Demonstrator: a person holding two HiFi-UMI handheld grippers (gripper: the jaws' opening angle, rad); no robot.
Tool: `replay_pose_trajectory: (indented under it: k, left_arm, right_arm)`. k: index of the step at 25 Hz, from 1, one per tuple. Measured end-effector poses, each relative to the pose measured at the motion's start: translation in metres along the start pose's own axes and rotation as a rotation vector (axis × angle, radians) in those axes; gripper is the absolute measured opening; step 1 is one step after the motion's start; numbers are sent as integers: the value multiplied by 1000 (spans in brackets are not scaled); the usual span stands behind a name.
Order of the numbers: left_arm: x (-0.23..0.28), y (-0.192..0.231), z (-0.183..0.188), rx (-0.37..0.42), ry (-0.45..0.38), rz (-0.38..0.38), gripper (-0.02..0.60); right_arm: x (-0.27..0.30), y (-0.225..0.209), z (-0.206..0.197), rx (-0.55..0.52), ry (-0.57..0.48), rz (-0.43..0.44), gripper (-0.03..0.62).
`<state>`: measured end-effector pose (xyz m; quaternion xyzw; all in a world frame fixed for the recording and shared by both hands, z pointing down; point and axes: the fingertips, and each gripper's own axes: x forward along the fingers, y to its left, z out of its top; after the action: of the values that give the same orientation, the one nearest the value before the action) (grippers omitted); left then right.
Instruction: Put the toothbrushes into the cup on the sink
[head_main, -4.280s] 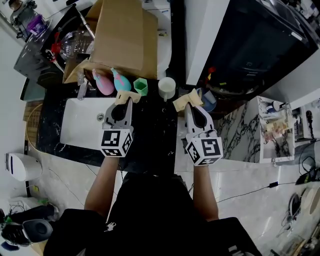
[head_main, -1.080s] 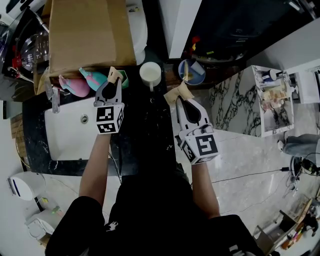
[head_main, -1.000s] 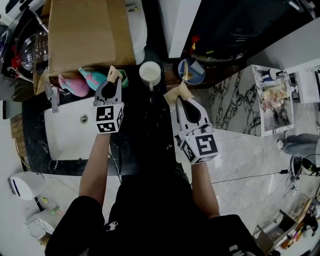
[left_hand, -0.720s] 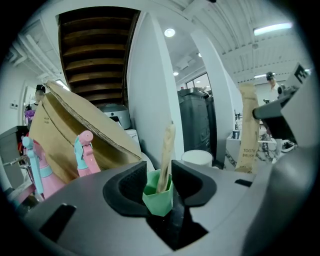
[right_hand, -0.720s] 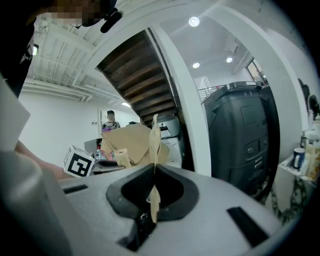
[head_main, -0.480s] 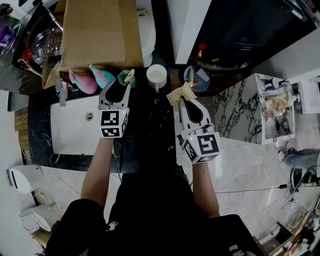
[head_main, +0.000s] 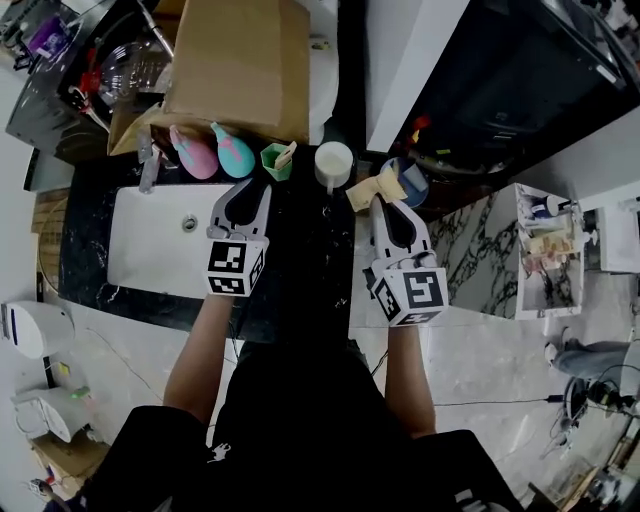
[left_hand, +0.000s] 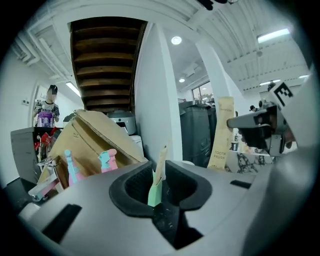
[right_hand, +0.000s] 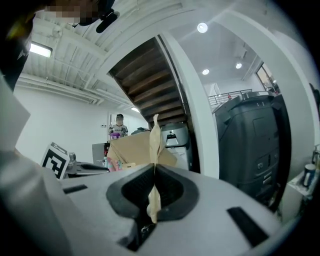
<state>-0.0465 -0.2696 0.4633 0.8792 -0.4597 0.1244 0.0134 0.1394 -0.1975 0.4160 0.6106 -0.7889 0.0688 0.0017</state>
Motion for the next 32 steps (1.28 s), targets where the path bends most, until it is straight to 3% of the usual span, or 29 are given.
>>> replay_pose_trajectory:
  k: [10,18,32]
  left_arm:
    - [-29,1,3,-48,-7,24,5]
    - [-40,7,7,-45,-10,36,2]
    - [-45,31,4,-43,15,75,3]
  right_arm:
    - [23,10,27,-68,-45,63,6]
    - [50,13,40,-92,-76,99,6]
    - [93,7,5,-58,-41,89,6]
